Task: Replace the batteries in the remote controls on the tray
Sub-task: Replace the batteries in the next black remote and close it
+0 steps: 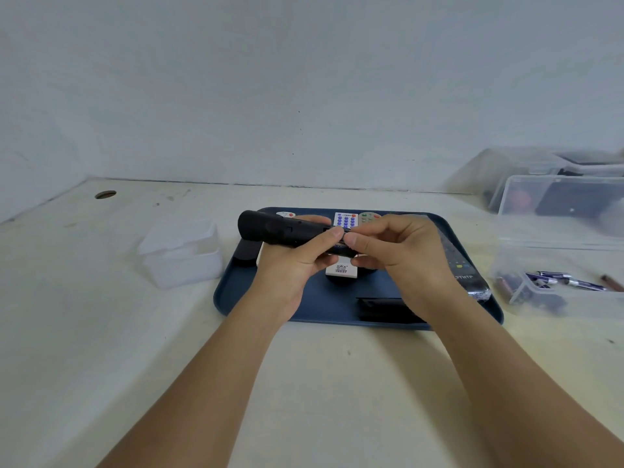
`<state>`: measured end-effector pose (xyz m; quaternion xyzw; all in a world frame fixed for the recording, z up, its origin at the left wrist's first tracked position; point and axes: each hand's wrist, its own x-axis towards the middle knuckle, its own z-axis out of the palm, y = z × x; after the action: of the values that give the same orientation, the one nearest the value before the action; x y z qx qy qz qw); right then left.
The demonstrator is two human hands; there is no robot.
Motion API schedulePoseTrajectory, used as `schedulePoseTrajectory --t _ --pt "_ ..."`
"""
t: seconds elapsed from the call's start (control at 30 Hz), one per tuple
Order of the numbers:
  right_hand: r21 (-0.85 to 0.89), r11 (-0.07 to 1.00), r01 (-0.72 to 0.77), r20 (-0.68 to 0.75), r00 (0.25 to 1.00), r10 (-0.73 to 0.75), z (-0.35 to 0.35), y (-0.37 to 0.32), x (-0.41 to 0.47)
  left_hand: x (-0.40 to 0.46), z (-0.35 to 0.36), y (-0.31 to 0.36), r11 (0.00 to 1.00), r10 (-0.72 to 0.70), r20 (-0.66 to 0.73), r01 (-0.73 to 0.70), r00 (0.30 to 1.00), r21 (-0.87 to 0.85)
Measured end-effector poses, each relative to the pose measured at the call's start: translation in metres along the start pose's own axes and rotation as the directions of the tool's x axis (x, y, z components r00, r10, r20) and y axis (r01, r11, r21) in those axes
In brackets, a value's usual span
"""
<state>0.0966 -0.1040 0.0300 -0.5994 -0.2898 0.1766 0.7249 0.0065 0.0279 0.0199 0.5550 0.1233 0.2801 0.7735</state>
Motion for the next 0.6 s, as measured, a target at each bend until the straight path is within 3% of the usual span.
schedulePoseTrajectory --t 0.13,0.33,0.5,0.6 --pt "0.078 0.987 -0.139 0.047 0.990 0.135 -0.007 -0.004 0.001 -0.001 -0.002 0.004 0.998 0.037 0.082 -0.041 0.996 0.044" --pt "0.211 0.919 -0.334 0.226 0.931 0.287 -0.014 -0.011 0.000 0.001 -0.006 0.007 0.999 -0.033 0.147 0.039 0.989 -0.037" --pt "0.205 0.926 -0.318 0.176 0.942 0.285 -0.012 -0.009 0.001 0.001 -0.008 0.008 1.000 -0.015 0.145 0.013 0.989 0.013" --pt "0.096 0.957 -0.274 0.116 0.958 0.262 -0.009 -0.005 0.001 -0.001 -0.008 0.008 0.991 0.033 0.120 -0.048 0.992 0.125"
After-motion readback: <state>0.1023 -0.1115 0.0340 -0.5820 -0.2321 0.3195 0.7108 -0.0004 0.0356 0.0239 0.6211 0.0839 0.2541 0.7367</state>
